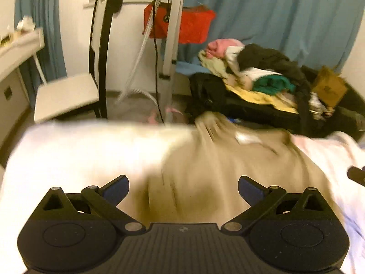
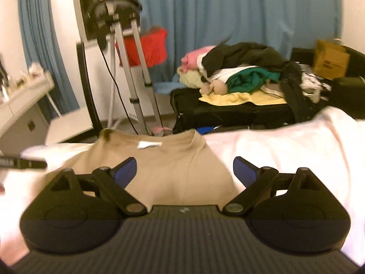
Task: Fold clothes
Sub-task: 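Lay the T-shirt flat on the bed and open both grippers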
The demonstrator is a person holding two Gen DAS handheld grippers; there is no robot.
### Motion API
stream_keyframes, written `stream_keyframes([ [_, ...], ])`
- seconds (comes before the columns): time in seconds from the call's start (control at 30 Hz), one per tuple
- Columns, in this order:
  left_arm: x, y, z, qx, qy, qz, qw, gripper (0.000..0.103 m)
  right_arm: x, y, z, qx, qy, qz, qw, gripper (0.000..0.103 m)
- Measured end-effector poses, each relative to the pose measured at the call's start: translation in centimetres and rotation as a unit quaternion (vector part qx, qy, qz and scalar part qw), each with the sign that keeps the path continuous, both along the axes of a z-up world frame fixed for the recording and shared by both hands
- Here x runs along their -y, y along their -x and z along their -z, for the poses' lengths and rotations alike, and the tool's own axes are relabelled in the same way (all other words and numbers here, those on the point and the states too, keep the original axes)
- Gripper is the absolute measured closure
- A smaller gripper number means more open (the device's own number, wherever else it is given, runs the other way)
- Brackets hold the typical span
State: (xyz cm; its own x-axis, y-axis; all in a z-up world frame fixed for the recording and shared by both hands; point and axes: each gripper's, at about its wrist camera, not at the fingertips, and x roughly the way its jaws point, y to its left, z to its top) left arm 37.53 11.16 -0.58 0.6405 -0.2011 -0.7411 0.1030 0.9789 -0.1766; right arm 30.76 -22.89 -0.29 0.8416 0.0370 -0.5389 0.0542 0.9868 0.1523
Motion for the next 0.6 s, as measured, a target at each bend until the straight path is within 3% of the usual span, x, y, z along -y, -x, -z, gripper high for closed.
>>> stream_keyframes([
  [0.07, -1.0, 6.0, 0.3, -0.023, 0.026, 0.002, 0.9994, 0.0, -0.7, 5.3, -0.2, 0.004, -0.007, 0.0, 1.0, 0.01],
  [0.23, -2.8, 19.2, 4.8, -0.128, 0.058, 0.011, 0.99, 0.008, -1.1, 17.3, 0.8, 0.009, -0.055, -0.008, 0.998, 0.01],
  [0.37, -3.0, 24.6, 5.9, -0.152, 0.053, 0.018, 0.9868, 0.02, 0.2, 24.0, 1.9, 0.015, -0.097, 0.011, 0.995, 0.01],
  [0.47, -3.2, 28.5, 6.7, -0.168, 0.049, 0.024, 0.9844, 0.021, 1.5, 26.3, 2.8, 0.019, -0.111, 0.029, 0.993, 0.01],
  [0.6, -2.0, 29.6, 5.9, -0.177, 0.055, 0.041, 0.9818, 0.025, 2.6, 27.5, 4.6, 0.002, -0.133, 0.047, 0.99, 0.01],
])
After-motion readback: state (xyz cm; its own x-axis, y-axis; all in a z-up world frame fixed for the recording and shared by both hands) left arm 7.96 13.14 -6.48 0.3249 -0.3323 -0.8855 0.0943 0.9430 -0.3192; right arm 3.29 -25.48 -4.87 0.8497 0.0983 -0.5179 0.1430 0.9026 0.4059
